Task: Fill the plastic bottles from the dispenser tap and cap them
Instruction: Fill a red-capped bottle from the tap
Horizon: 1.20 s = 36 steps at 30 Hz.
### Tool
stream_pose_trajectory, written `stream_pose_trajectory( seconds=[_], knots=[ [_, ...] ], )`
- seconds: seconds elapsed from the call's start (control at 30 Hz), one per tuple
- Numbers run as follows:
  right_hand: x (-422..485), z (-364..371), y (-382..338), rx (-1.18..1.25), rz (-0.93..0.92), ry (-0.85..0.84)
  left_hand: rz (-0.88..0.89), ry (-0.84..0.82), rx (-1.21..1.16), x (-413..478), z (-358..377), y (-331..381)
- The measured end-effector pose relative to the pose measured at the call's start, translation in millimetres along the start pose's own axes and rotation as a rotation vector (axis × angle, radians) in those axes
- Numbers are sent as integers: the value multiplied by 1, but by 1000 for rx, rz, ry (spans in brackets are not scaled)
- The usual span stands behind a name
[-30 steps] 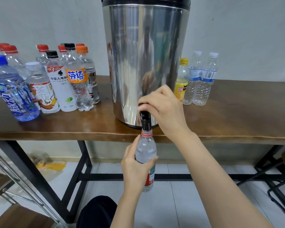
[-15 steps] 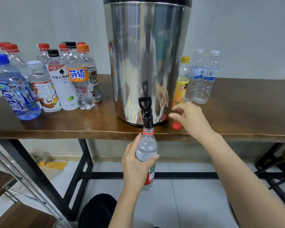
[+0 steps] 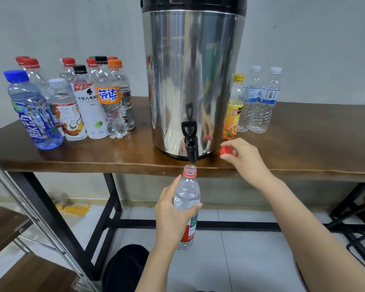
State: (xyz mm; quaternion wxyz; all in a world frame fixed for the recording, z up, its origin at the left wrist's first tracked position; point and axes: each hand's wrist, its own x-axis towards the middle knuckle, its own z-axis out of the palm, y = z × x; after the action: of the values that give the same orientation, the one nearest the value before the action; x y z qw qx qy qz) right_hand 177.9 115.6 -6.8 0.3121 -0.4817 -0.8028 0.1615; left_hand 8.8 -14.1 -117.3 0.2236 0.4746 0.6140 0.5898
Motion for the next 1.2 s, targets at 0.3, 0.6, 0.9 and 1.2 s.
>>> stream_pose_trajectory(
  seconds=[0.3, 0.6, 0.9, 1.2],
  knots=[
    [-17, -35, -100, 181, -468, -209, 78, 49, -57, -1, -28, 31],
    [0, -16, -146, -11, -589, -414, 138, 108, -46, -2, -69, 46],
    [3, 8, -168, -149, -498, -381, 137, 164, 1, 1, -87, 40],
    [13, 31, -172, -24, -517, -330, 100, 186, -42, 14, -102, 33]
  ],
)
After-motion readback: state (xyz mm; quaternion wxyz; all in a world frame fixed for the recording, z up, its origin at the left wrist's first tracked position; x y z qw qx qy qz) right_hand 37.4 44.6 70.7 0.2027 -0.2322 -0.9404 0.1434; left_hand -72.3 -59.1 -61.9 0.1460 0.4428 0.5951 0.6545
